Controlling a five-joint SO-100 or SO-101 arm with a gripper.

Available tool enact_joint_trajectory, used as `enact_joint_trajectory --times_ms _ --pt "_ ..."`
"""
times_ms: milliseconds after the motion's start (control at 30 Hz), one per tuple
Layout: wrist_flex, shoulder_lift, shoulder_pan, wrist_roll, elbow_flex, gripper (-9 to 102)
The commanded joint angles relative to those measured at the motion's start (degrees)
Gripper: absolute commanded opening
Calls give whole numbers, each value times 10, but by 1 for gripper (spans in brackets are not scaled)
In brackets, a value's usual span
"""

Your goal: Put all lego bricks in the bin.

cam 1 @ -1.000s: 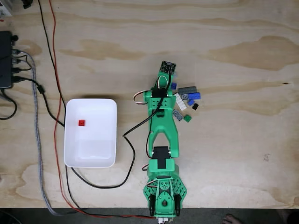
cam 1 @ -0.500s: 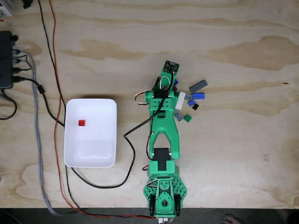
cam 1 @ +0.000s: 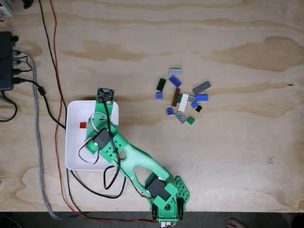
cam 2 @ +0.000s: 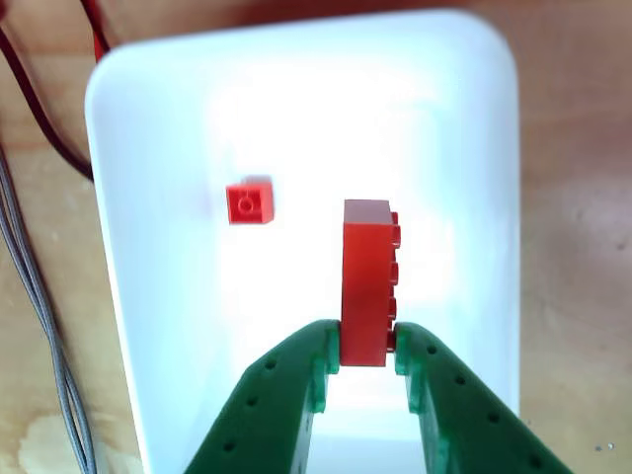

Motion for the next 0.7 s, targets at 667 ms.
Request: enact_joint_trajectory --times_ms 667 --pt "-222 -49 567 -128 160 34"
